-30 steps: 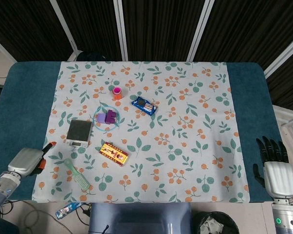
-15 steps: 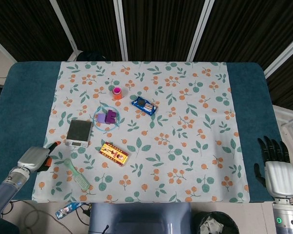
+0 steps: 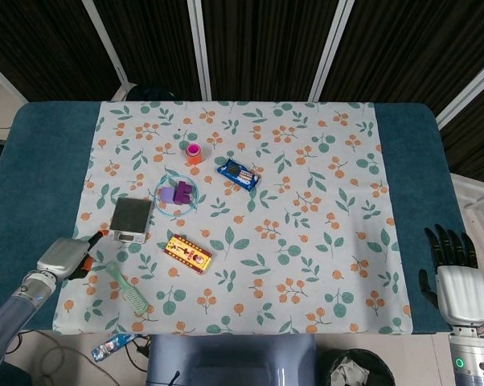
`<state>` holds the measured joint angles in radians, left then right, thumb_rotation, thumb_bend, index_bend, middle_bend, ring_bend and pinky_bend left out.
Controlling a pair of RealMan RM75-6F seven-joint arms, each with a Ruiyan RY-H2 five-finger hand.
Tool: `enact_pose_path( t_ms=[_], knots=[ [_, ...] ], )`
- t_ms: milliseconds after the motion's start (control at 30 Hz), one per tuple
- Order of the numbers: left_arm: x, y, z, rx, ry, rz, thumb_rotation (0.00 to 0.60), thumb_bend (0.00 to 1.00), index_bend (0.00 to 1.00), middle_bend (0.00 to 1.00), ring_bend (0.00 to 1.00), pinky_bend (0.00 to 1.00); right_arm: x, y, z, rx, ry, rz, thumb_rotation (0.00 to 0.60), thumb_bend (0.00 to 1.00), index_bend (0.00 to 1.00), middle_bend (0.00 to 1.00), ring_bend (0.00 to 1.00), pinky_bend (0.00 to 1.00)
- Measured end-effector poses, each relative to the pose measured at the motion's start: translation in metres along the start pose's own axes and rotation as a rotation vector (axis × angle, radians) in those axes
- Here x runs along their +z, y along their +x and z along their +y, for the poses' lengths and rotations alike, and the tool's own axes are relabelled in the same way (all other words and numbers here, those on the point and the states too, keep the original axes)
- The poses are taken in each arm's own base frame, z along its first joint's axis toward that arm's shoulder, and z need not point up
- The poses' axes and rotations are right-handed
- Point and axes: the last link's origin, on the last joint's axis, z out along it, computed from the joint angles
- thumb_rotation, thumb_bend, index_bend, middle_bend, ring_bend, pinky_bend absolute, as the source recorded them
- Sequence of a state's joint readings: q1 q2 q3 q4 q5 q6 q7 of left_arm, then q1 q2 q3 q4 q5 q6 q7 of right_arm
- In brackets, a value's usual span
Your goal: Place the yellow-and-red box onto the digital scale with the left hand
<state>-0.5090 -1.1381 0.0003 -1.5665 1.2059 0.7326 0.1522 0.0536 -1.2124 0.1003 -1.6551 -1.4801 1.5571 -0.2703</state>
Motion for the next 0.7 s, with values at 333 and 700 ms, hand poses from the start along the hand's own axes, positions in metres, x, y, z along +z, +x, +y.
enact_pose_path(
  t_ms=[333, 700],
  knots=[
    [0.008, -0.003, 0.001, -0.001, 0.007, -0.013, 0.600, 0.66, 0.00, 0.79, 0.77, 0.81, 0.000, 0.000, 0.001, 0.001, -0.005, 0.004, 0.600, 0.55, 0.03, 0.07, 0.06, 0.03],
    [0.011, -0.008, 0.000, -0.004, 0.023, -0.035, 0.600, 0.66, 0.00, 0.79, 0.77, 0.81, 0.000, 0.000, 0.000, 0.000, -0.008, 0.006, 0.600, 0.55, 0.03, 0.07, 0.06, 0.03]
  ],
)
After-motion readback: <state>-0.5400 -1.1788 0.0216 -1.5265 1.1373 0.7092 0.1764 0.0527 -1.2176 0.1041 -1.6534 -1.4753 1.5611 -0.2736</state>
